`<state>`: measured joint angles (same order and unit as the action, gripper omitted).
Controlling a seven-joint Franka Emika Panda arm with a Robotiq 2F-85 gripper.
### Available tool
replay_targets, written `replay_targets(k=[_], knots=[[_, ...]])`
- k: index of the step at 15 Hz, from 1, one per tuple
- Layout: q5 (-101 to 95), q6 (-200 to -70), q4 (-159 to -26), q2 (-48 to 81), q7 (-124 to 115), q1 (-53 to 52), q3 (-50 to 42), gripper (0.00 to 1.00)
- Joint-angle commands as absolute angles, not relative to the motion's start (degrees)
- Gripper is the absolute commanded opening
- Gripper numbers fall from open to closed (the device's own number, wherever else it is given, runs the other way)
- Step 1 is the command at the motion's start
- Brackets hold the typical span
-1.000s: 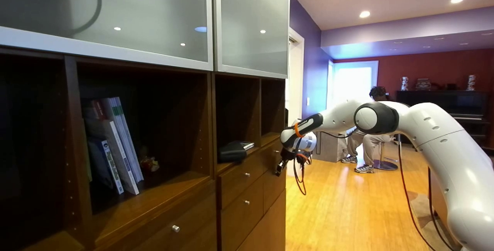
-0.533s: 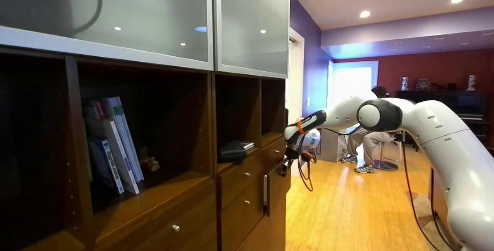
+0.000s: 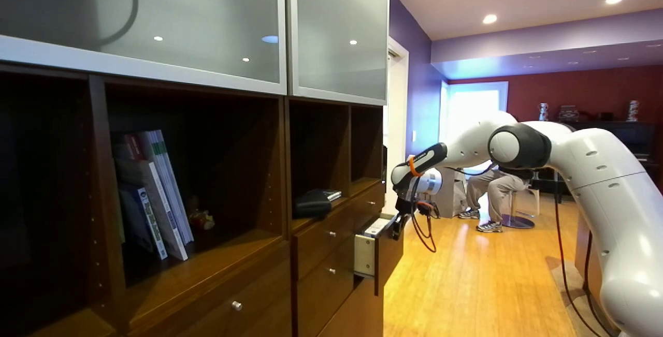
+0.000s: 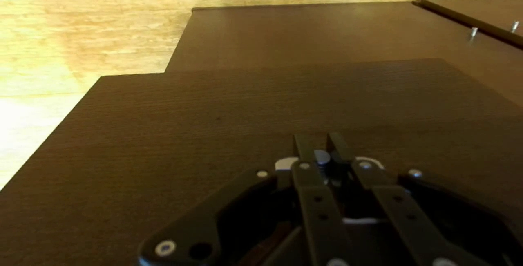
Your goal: Open the second drawer on the right
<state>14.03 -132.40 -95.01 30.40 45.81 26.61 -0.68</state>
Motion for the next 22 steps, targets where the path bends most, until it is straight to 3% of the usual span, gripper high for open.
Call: replay_targets(k=[1, 5, 6, 8, 15, 17, 22], knots=[[12.52, -133.90, -98.58, 28.63, 47.74, 28.39, -4.76, 0.04], [13.51, -133.55, -99.41, 28.34, 50.07, 28.98, -5.65, 0.07], [13.98, -133.61, -99.42, 28.36, 50.54, 29.01, -5.72, 0.39], [14.73, -133.63, -99.28, 28.35, 50.77, 28.91, -5.73, 0.46], [13.47, -129.54, -100.47, 24.24, 49.18, 28.25, -7.41, 0.95], [13.93, -127.88, -100.45, 22.86, 49.11, 28.22, -7.81, 1.00], [12.79, -123.96, -99.97, 18.75, 48.40, 27.61, -10.44, 1.00]])
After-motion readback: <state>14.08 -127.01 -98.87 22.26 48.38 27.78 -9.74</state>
